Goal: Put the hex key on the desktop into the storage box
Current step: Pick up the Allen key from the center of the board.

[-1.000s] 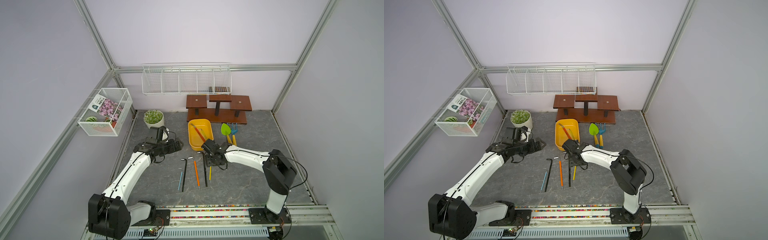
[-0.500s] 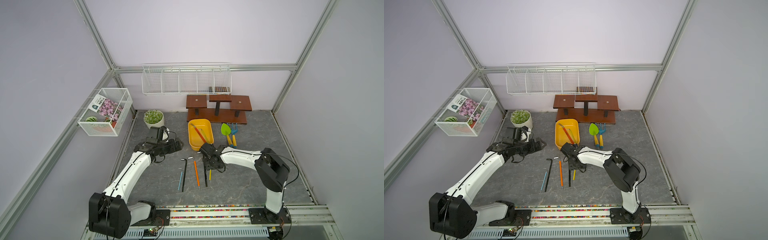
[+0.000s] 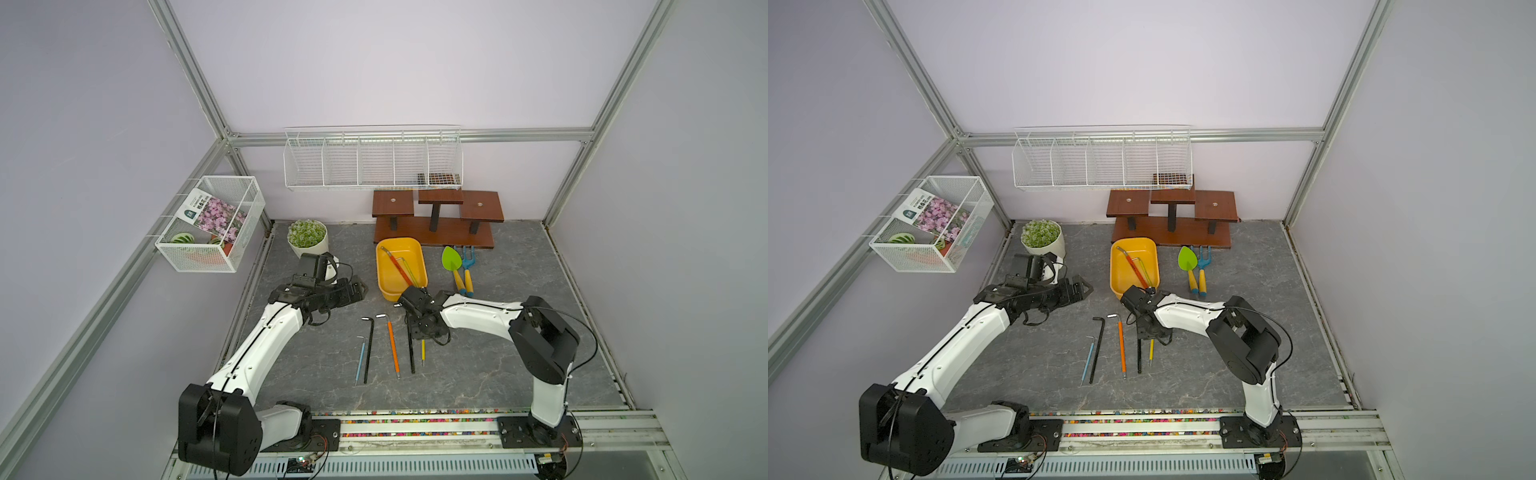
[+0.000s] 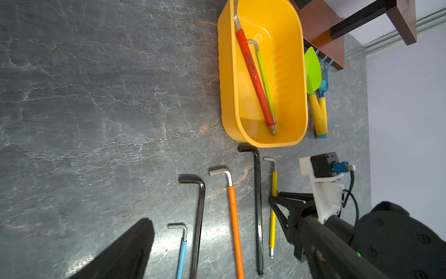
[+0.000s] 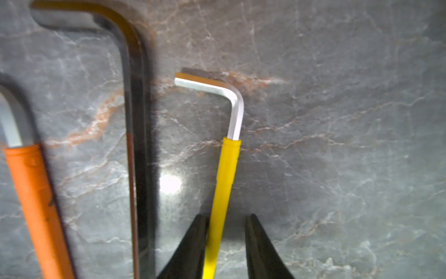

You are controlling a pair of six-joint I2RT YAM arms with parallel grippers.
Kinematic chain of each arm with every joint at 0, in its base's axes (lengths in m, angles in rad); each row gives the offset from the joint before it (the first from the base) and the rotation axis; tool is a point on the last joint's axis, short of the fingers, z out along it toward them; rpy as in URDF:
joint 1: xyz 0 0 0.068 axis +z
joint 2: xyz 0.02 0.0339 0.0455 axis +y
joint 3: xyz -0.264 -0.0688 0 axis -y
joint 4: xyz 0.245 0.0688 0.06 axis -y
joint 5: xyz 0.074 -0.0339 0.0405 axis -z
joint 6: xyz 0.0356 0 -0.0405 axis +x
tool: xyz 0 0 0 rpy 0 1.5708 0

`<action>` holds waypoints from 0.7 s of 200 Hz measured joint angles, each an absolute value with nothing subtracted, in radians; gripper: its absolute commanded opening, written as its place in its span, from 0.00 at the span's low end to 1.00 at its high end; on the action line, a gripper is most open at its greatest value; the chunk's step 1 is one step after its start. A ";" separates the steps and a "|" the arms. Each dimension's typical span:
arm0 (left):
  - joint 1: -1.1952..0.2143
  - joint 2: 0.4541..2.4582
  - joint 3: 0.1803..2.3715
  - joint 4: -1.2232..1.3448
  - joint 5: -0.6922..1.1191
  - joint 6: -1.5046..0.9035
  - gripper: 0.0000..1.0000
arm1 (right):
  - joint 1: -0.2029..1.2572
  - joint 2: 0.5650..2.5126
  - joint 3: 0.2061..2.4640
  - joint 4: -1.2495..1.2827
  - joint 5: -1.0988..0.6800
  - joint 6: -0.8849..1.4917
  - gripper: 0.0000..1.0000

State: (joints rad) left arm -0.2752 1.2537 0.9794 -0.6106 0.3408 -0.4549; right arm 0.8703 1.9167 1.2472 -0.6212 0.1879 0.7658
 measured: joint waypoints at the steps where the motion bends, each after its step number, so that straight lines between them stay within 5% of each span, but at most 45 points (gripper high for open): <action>1: -0.275 1.254 0.979 -0.611 0.341 -0.455 1.00 | 0.870 1.917 1.247 -0.621 0.188 0.764 0.26; 83: -0.275 1.258 0.979 -0.611 0.340 -0.455 1.00 | 0.871 1.895 1.224 -0.618 0.207 0.763 0.08; 140: -0.275 1.273 1.064 -0.640 0.343 -0.450 1.00 | 0.871 1.836 1.220 -0.630 0.209 0.762 0.05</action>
State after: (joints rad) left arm -0.2752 1.2728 1.0637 -0.6403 0.3431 -0.4500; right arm 0.8711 1.8362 1.2201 -0.6304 0.2089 0.7616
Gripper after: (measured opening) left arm 0.999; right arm 0.112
